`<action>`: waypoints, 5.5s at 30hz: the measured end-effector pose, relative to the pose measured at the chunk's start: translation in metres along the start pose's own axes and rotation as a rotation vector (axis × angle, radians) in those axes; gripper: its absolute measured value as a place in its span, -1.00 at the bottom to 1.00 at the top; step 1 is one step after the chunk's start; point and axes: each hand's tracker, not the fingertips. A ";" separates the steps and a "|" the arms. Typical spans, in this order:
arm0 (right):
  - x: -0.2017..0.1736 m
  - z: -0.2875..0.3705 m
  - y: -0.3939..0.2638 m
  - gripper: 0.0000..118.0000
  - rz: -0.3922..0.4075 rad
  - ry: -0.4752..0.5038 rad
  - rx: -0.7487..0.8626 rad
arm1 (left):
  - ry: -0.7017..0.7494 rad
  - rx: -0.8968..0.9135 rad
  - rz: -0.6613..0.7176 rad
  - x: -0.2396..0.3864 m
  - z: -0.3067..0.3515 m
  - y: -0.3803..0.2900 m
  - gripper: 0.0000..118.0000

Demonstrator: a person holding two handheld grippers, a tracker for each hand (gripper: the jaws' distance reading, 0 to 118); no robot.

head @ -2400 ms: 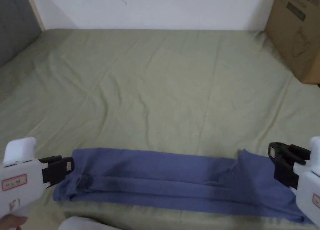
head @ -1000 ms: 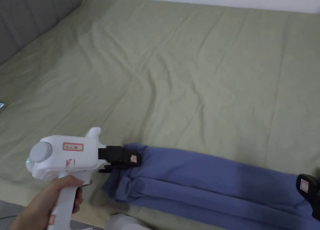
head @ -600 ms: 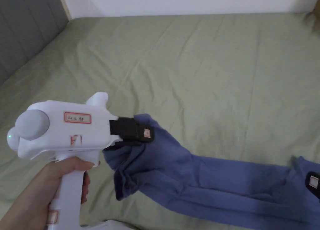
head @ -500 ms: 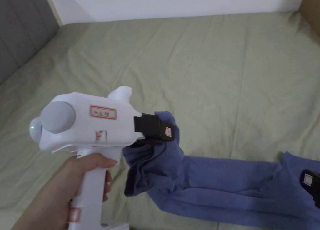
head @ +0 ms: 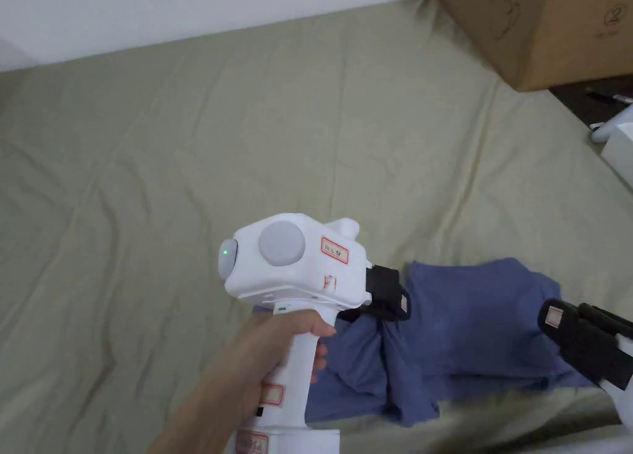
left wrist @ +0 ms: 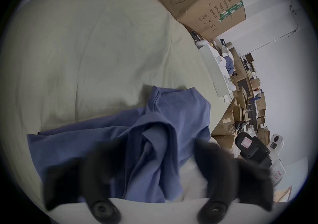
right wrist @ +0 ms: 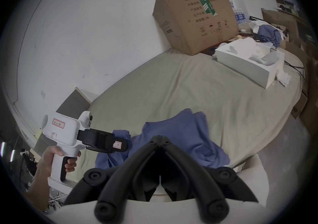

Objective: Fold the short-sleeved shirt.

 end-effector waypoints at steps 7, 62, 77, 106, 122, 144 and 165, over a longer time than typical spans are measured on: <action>0.008 -0.005 -0.006 -1.00 -0.020 0.009 -0.023 | -0.013 0.168 -0.059 0.003 0.066 -0.013 0.99; -0.030 0.007 -0.002 -1.00 0.078 0.058 0.009 | -0.236 0.313 0.230 -0.136 0.138 -0.115 0.98; -0.072 0.003 0.007 -1.00 0.053 0.196 -0.047 | -0.482 0.123 0.236 -0.174 0.048 -0.079 0.96; -0.070 0.005 0.013 -1.00 0.070 0.175 0.000 | -0.007 0.268 0.401 -0.245 0.240 -0.121 -0.85; -0.060 0.006 0.009 -1.00 0.053 0.199 -0.012 | 0.089 0.183 0.271 -0.073 0.172 -0.045 -0.84; -0.004 0.020 0.006 -1.00 -0.026 0.117 -0.016 | 0.097 0.143 0.119 -0.032 0.113 -0.035 -0.95; -0.007 0.013 -0.001 -1.00 0.010 0.105 -0.066 | 0.079 -0.009 -0.073 0.021 -0.037 -0.041 -1.00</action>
